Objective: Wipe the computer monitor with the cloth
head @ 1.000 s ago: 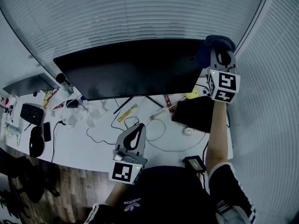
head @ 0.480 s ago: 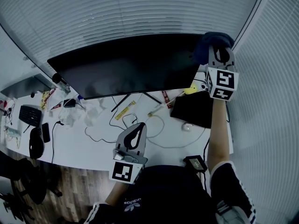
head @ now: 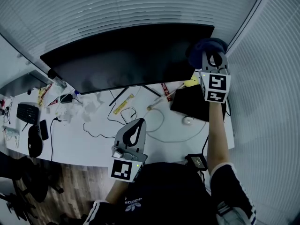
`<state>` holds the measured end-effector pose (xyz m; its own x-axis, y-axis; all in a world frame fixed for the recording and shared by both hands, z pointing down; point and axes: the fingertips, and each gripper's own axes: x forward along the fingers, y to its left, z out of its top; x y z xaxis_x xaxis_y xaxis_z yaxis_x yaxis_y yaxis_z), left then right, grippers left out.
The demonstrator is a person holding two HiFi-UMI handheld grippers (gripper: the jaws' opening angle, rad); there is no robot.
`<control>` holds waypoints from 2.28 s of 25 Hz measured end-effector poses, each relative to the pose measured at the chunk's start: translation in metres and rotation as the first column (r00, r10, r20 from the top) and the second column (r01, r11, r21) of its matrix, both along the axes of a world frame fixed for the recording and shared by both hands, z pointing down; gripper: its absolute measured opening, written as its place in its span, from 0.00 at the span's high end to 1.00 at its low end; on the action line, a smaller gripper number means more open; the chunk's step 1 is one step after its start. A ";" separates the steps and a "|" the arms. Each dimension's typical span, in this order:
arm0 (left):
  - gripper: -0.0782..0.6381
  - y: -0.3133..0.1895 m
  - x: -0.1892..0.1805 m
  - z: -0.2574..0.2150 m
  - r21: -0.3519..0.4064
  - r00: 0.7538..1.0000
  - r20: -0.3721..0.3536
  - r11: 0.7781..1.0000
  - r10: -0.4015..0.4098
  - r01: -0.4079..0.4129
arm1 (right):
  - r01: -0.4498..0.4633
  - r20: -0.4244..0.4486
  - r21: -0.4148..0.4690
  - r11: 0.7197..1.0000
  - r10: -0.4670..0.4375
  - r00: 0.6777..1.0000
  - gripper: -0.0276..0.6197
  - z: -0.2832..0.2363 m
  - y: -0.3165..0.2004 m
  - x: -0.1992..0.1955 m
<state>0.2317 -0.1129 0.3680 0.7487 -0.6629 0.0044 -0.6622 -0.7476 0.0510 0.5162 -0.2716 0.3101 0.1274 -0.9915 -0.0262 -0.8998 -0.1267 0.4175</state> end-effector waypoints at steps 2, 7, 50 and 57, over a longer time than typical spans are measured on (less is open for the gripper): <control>0.88 -0.001 -0.002 0.001 -0.002 1.000 0.000 1.000 -0.005 0.005 | 0.004 0.005 -0.018 1.000 -0.004 1.000 0.88 0.011 -0.001 -0.004; 0.88 -0.002 -0.005 0.003 -0.008 1.000 0.005 1.000 -0.016 0.016 | 0.020 0.001 -0.071 0.997 -0.020 1.000 0.88 0.045 -0.003 -0.013; 0.88 0.010 -0.099 0.010 -0.021 0.992 0.020 0.992 -0.126 0.126 | -0.135 0.121 -0.372 0.918 0.193 0.974 0.88 0.232 -0.009 -0.067; 0.89 -0.006 -0.151 0.008 -0.022 0.991 0.032 0.991 -0.130 0.131 | -0.151 0.154 -0.373 0.915 0.222 0.963 0.88 0.232 -0.020 -0.121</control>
<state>0.0807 -0.1186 0.3759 0.6553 -0.7541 0.0431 -0.7553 -0.6538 0.0457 0.3954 -0.2921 0.5418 0.2788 -0.8882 0.3651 -0.9405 -0.1755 0.2910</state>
